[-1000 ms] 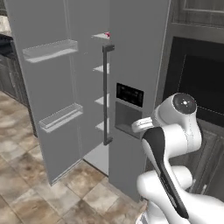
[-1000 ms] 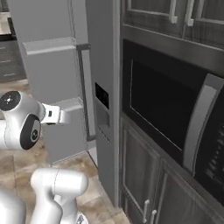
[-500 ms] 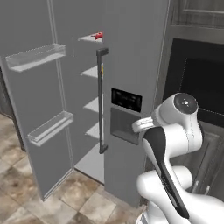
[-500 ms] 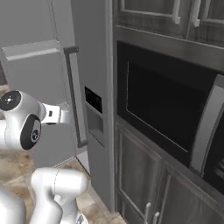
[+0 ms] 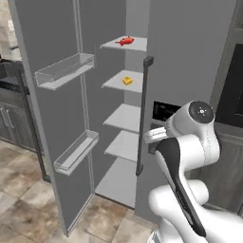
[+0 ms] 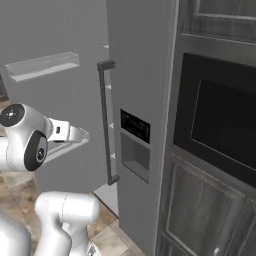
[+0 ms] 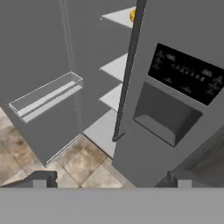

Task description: Take the cheese, fish, and potato from the fridge and place them on the plate on the dining counter to create an appetizer plate.

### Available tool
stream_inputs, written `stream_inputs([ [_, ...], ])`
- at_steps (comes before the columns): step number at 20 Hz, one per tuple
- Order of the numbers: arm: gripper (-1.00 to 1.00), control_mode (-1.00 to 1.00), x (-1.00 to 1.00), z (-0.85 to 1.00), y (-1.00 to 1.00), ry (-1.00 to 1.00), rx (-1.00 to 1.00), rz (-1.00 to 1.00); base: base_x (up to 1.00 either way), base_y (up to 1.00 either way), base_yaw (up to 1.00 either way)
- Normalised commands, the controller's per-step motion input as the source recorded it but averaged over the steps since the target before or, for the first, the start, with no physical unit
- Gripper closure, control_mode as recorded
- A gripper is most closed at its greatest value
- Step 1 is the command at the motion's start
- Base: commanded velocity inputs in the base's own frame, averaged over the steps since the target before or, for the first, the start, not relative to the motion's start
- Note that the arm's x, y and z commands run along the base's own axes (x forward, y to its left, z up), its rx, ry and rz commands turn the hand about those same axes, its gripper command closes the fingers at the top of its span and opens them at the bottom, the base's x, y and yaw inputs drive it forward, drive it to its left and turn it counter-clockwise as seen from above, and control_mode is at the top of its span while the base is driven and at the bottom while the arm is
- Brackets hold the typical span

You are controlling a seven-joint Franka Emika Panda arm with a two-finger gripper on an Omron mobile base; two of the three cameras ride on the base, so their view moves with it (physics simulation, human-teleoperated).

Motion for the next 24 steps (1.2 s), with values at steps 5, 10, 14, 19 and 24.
stream_inputs([
  [5, -1.00, 1.00, 0.00, 0.00, 0.00, 0.00, 0.00, 0.00, 0.03, 0.61, -0.26],
  [10, -1.00, 1.00, 0.00, 0.00, 0.00, 0.00, 0.00, 0.00, 0.01, 0.03, -0.24],
  [14, -1.00, 1.00, 0.00, 0.00, 0.00, 0.00, 0.00, 0.00, 0.27, 0.24, -0.25],
  [19, -1.00, 1.00, 0.00, 0.00, 0.00, 0.00, 0.00, 0.00, 0.57, 0.31, -0.28],
  [24, -1.00, 1.00, 0.00, 0.00, 0.00, 0.00, 0.00, 0.00, 0.59, 0.60, -0.29],
])
